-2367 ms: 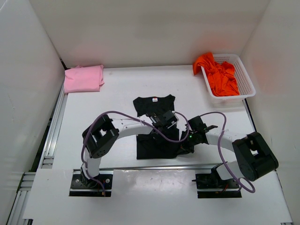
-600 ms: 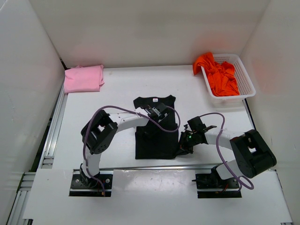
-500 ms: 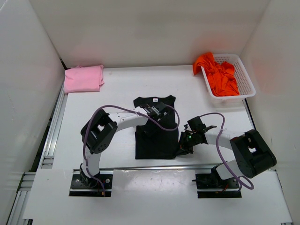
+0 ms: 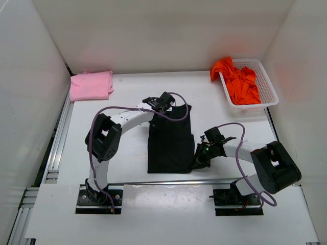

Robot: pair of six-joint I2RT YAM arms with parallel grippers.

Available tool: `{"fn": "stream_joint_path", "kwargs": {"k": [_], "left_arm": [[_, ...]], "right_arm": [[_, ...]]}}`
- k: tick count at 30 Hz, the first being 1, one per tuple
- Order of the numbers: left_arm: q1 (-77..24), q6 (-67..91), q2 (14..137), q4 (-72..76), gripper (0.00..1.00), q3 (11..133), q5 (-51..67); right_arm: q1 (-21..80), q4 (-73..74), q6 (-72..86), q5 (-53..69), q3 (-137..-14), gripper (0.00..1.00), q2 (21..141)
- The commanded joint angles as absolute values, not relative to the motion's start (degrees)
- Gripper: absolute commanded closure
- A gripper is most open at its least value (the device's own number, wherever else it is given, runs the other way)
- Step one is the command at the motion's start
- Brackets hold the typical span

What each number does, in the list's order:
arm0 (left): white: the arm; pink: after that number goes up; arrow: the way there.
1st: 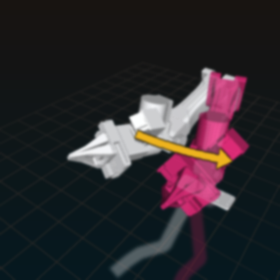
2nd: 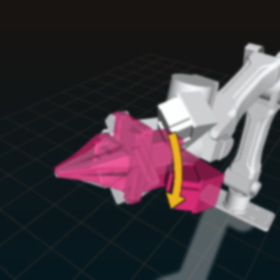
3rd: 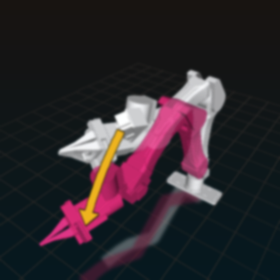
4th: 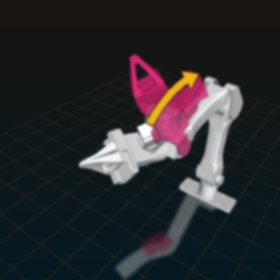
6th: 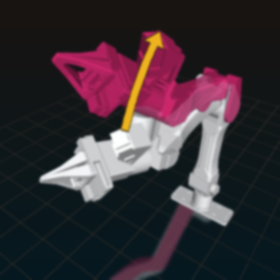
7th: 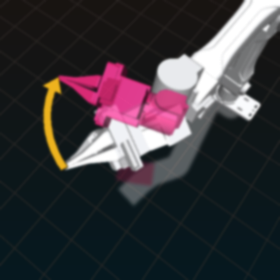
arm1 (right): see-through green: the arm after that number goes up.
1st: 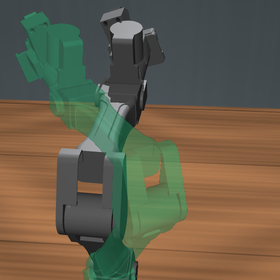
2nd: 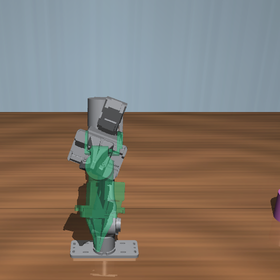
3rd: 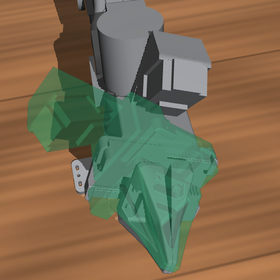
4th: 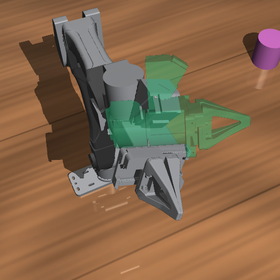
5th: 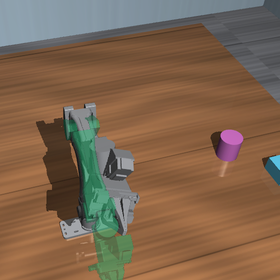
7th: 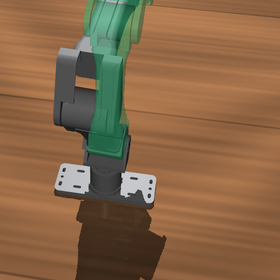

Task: Fold and stack the t-shirts
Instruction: Fold the folded rectangular tshirt in 1/3 of the way

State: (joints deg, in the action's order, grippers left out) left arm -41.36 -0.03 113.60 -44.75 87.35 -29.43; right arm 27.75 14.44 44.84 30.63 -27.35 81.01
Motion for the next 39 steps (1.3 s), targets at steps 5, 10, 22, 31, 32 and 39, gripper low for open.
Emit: {"fn": "stream_joint_path", "kwargs": {"k": [5, 10, 22, 31, 32, 39], "left_arm": [[-39.4, 0.0, 107.9, -55.1, 0.00, 93.5, -16.8], [-32.2, 0.0, 104.7, -54.9, 0.00, 89.5, -10.2], [-21.2, 0.0, 108.5, -53.1, 0.00, 95.2, -6.0], [-19.2, 0.0, 112.6, -51.2, 0.00, 97.9, -3.7], [-19.2, 0.0, 113.2, -51.2, 0.00, 97.9, -3.2], [-18.7, 0.0, 113.8, -48.9, 0.00, 96.7, -1.1]], "right_arm": [[27.7, 16.6, 42.2, 26.4, -26.7, 0.81, 82.4], [27.7, 20.2, 39.3, 25.2, -29.4, 0.55, 81.8], [27.7, 39.8, 26.3, 4.9, -57.1, 0.50, 78.5], [27.7, 42.9, 23.5, 8.1, -98.8, 0.62, 112.8], [27.7, 42.9, 24.2, 8.7, -101.9, 0.62, 115.6], [27.7, 43.6, 26.9, 12.0, -119.4, 0.62, 134.5]]}}
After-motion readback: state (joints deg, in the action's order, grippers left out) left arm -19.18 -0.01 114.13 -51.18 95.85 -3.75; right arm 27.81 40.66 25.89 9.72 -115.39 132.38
